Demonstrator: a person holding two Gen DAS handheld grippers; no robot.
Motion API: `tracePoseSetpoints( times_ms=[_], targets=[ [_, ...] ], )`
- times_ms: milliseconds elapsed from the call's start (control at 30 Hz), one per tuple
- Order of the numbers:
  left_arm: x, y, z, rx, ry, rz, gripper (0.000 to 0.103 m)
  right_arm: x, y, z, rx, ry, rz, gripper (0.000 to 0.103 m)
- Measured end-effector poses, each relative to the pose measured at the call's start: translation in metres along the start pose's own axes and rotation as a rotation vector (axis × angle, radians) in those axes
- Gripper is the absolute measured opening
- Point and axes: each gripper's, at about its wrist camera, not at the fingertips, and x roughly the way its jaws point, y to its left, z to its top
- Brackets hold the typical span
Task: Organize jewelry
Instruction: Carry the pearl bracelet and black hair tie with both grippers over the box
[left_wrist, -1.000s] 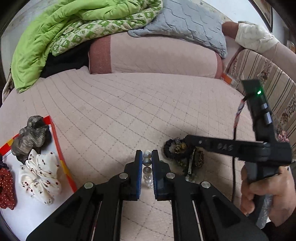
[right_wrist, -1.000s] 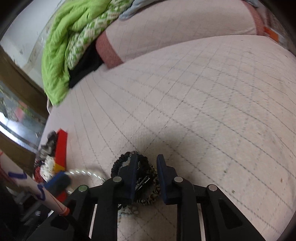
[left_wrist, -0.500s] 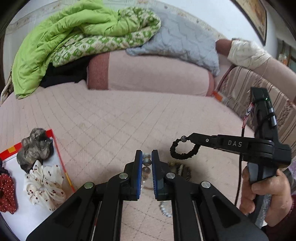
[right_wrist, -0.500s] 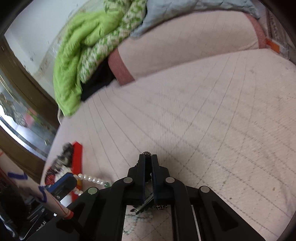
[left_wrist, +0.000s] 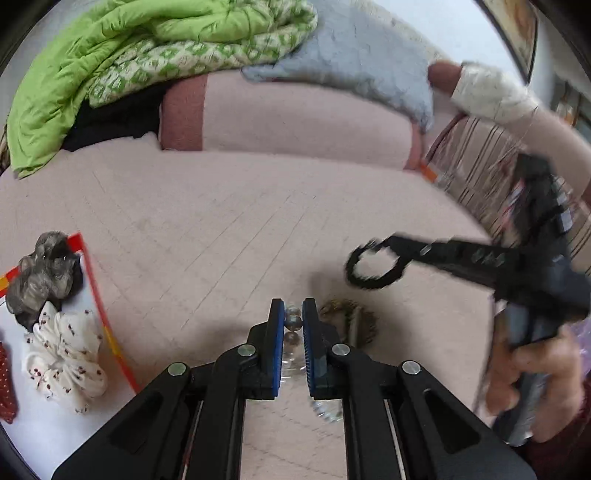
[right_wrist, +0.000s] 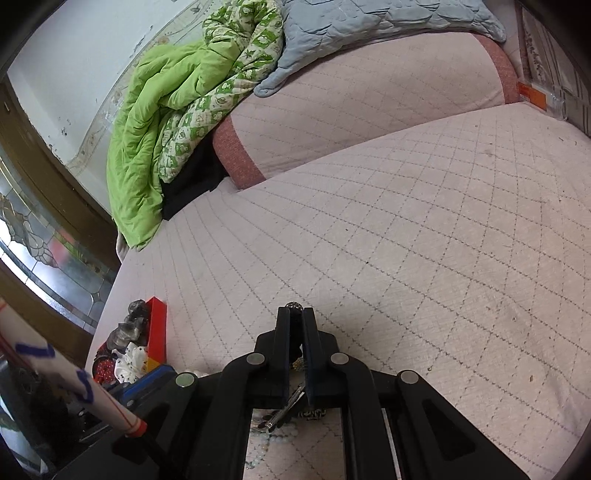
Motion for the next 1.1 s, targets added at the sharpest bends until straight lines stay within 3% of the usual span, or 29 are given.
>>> tracePoseSetpoints(
  times_ms=[100, 233, 333, 400, 1100],
  targets=[
    [-0.016, -0.004, 0.005, 0.008, -0.066, -0.089, 0.009, 0.0, 0.002, 0.0, -0.008, -0.003, 0.001, 0.007],
    [0.003, -0.003, -0.003, 0.02, 0.014, -0.041, 0.009, 0.001, 0.002, 0.0, -0.007, -0.001, -0.003, 0.007],
    [-0.008, -0.003, 0.003, 0.017, -0.035, -0.094, 0.009, 0.0, 0.001, 0.0, -0.004, -0.003, -0.002, 0.007],
    [-0.016, -0.004, 0.007, 0.029, -0.069, -0.087, 0.009, -0.001, 0.001, 0.0, -0.005, -0.009, 0.002, 0.007],
    [-0.046, 0.023, 0.001, -0.027, -0.129, -0.002, 0.009, -0.006, 0.03, -0.009, -0.053, -0.008, 0.059, 0.007]
  ],
)
